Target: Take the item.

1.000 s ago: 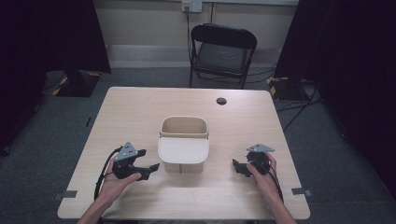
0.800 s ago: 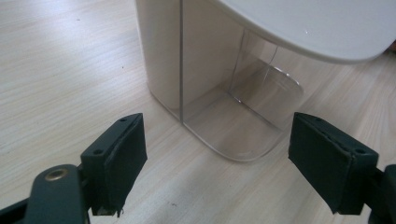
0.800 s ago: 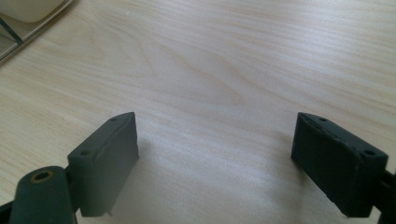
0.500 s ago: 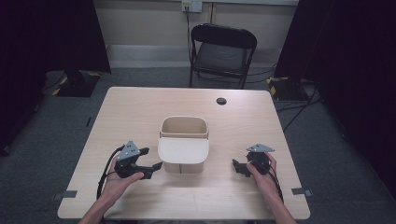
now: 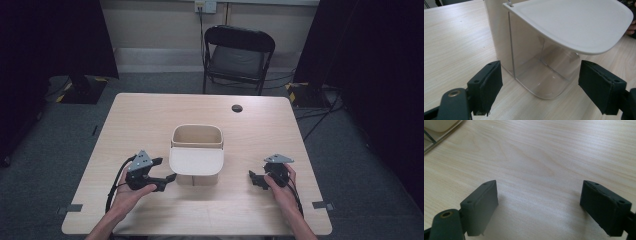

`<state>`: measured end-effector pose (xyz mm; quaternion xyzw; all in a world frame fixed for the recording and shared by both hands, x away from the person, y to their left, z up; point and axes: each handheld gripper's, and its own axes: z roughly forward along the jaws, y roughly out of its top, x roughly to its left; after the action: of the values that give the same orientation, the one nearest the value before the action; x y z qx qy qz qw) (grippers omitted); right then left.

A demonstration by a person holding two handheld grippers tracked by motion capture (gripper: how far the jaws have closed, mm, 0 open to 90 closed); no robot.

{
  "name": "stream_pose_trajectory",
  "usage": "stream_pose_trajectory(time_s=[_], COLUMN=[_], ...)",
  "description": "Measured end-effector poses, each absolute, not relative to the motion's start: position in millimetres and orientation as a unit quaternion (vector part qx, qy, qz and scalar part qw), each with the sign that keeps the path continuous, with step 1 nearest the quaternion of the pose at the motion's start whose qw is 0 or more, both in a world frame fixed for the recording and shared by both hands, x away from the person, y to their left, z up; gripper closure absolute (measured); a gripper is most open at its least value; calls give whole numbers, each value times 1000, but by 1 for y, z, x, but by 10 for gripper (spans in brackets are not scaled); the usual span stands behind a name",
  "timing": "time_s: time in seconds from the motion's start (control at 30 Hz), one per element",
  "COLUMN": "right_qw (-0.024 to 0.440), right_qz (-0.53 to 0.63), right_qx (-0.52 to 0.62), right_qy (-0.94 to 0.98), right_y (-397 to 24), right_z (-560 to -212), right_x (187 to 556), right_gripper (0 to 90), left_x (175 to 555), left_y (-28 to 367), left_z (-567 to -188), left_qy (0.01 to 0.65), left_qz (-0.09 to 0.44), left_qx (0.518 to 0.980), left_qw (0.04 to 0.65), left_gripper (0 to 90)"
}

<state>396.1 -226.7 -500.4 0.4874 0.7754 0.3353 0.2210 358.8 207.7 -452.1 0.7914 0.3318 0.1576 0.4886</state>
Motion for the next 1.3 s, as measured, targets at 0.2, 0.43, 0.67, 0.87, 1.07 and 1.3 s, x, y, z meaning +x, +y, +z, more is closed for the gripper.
stream_pose_trajectory(time_s=[0.2, 0.43, 0.67, 0.87, 1.07, 1.3], right_qw=[221, 221, 222, 222, 222, 222], right_qz=[335, 335, 334, 335, 335, 335], right_qx=[487, 488, 489, 489, 489, 489], right_qy=[775, 775, 775, 775, 775, 775], right_y=[-227, -227, -227, -227, -227, -227], right_z=[-500, -500, -500, -500, -500, -500], right_x=[396, 396, 396, 396, 396, 396], right_gripper=[141, 140, 139, 139, 139, 139], left_x=[359, 360, 359, 359, 358, 356], left_y=[209, 211, 210, 209, 207, 206], left_z=[-451, -448, -448, -445, -444, -441], left_qy=[333, 335, 332, 330, 327, 329], left_qz=[156, 155, 154, 156, 156, 158], left_qx=[783, 779, 778, 779, 779, 776], left_qw=[501, 508, 510, 509, 513, 515], left_gripper=[188, 187, 191, 192, 195, 194])
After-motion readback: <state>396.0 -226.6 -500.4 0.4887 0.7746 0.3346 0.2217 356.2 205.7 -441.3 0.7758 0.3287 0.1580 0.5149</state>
